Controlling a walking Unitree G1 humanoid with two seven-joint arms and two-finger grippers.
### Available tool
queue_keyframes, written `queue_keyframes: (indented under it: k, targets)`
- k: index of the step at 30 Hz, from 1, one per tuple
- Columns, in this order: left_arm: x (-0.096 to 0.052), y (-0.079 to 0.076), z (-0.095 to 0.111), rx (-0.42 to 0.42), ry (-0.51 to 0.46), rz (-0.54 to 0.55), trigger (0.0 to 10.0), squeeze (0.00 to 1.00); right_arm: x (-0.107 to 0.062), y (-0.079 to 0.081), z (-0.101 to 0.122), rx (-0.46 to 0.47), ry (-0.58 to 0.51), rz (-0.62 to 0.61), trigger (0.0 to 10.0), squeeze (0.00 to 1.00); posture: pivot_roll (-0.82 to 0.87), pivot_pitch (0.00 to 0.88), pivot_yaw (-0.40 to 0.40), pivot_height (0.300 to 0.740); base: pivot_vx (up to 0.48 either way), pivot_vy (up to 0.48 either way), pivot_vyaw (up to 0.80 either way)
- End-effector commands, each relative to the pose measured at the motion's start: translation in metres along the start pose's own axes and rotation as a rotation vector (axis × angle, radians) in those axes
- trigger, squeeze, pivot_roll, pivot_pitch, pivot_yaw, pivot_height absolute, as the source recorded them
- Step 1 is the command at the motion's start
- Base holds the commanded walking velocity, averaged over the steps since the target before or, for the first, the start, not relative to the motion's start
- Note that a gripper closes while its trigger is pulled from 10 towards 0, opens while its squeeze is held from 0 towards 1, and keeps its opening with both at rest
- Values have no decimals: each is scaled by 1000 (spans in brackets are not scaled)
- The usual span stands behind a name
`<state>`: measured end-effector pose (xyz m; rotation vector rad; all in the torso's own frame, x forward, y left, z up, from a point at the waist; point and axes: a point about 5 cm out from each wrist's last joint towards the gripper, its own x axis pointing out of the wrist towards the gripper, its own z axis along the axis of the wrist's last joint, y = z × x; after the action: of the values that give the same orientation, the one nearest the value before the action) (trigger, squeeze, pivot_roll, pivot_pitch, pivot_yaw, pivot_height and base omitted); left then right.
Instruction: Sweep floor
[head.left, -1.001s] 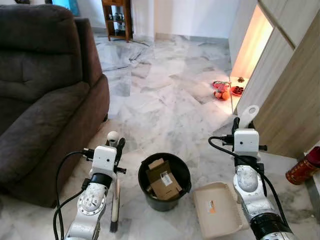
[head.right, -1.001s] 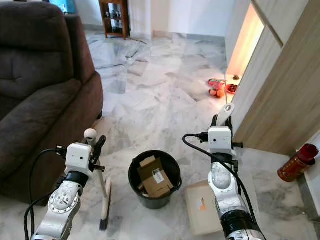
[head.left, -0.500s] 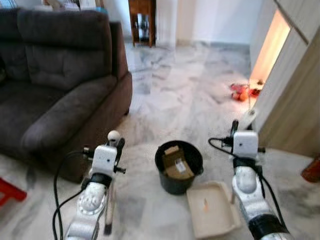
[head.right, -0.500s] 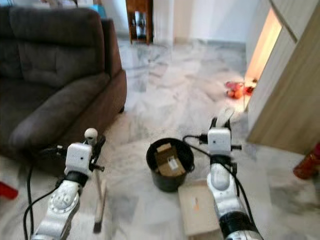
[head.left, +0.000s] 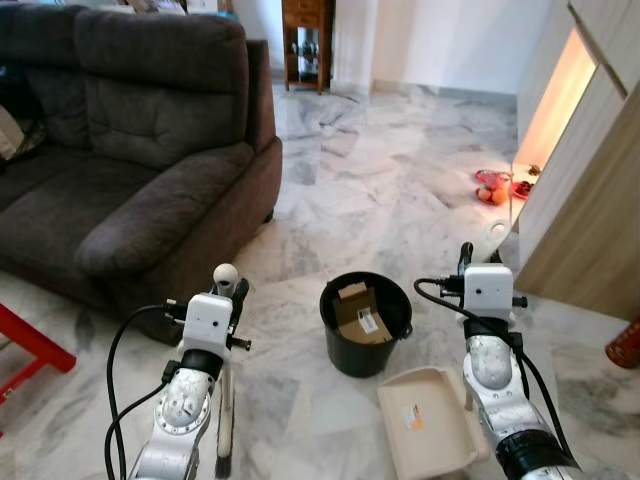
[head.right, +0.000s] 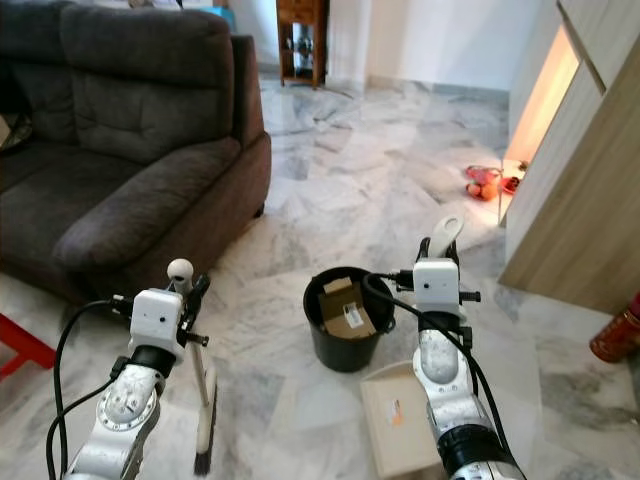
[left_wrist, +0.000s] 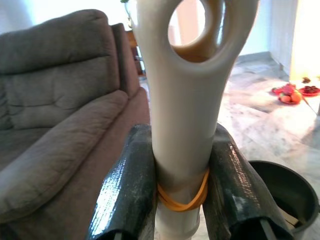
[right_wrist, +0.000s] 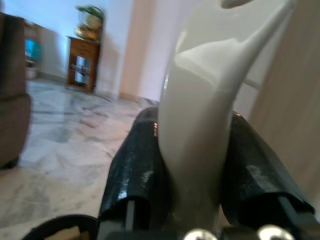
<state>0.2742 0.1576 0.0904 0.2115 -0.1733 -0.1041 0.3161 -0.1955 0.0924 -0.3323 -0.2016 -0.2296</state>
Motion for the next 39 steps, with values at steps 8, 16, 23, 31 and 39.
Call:
queue_keyframes:
  k: [8,16,23,31,39]
  targets:
    - [7,2,10,30,-42,-4,10000,0,5,1,3,23,5,-2,10000,0,112,21,-4,740,0,0,-800]
    - [7,1,9,47,-40,-16,10000,0,5,1,0,17,24,-5,10000,0,113,19,-2,740,0,-191,-800]
    - [8,0,9,41,-40,-16,10000,0,5,0,-2,16,34,-9,10000,0,112,15,1,740,0,-201,-800]
    - [8,0,10,38,-42,-17,10000,0,6,1,-3,17,40,-7,10000,0,115,9,-1,740,0,0,-800]
    - [9,-1,10,36,-43,-16,10000,0,5,2,-3,18,43,-7,10000,0,109,10,0,740,0,0,-800]
